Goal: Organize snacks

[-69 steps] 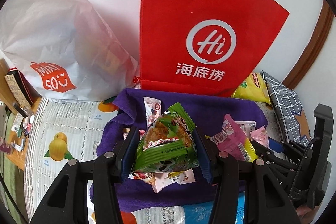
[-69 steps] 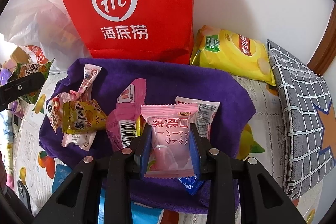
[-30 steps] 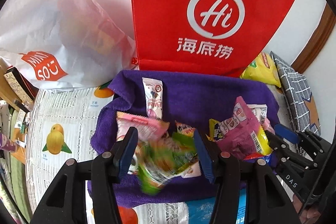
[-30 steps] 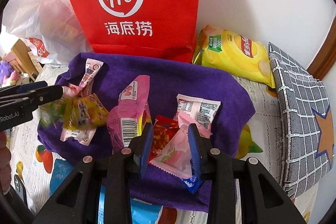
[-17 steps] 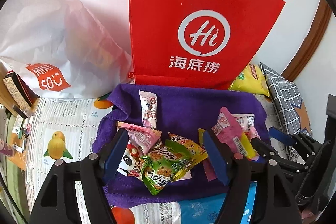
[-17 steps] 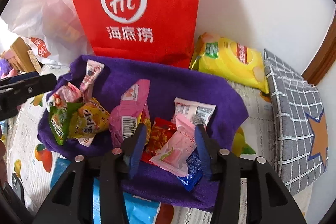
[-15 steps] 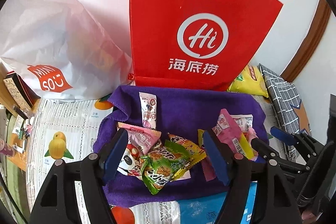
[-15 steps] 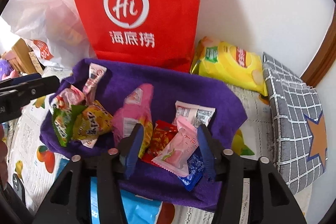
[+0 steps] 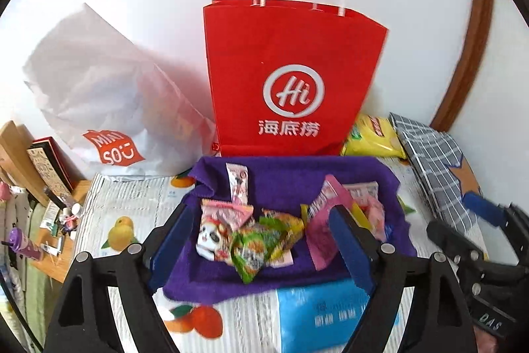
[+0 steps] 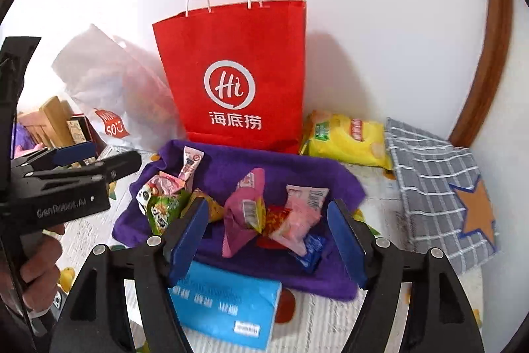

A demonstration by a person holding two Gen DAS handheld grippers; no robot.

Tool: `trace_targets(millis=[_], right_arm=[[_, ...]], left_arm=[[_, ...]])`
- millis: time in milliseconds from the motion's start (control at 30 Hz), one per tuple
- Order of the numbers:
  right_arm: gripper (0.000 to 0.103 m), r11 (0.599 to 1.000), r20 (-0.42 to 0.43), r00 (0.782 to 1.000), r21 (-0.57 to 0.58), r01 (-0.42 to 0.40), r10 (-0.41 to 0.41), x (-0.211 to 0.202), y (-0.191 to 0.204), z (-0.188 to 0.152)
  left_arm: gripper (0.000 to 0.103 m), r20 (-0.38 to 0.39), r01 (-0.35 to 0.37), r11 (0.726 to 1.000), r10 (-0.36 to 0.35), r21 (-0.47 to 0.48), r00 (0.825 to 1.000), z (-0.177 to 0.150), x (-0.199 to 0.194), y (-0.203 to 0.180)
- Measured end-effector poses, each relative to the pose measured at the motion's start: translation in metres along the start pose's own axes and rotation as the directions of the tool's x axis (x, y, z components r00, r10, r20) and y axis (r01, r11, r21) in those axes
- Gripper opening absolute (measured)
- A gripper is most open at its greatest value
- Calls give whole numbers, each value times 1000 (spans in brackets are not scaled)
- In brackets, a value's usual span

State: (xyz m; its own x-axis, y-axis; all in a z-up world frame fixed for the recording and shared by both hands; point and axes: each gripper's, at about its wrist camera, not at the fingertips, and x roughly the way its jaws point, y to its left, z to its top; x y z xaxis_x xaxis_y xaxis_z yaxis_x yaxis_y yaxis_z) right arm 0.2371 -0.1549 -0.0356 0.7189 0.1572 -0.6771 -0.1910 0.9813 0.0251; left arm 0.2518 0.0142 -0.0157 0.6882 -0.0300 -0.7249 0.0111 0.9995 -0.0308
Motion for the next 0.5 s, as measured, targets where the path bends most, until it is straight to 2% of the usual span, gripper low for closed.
trace_targets(millis=[167, 300, 500], right_arm=[[74, 999, 31, 999, 51, -14, 12, -32, 2, -13], [74, 998, 67, 997, 59, 35, -39, -59, 5, -24], [74, 996, 37, 998, 68, 57, -59, -86, 6, -46]], left_arm=[[87, 28, -7, 1000, 6, 15, 1000, -22, -32, -2], [87, 46, 16, 1000, -17, 14, 999, -36, -57, -3], [90, 92, 16, 1000, -16, 5, 996, -57, -95, -6]])
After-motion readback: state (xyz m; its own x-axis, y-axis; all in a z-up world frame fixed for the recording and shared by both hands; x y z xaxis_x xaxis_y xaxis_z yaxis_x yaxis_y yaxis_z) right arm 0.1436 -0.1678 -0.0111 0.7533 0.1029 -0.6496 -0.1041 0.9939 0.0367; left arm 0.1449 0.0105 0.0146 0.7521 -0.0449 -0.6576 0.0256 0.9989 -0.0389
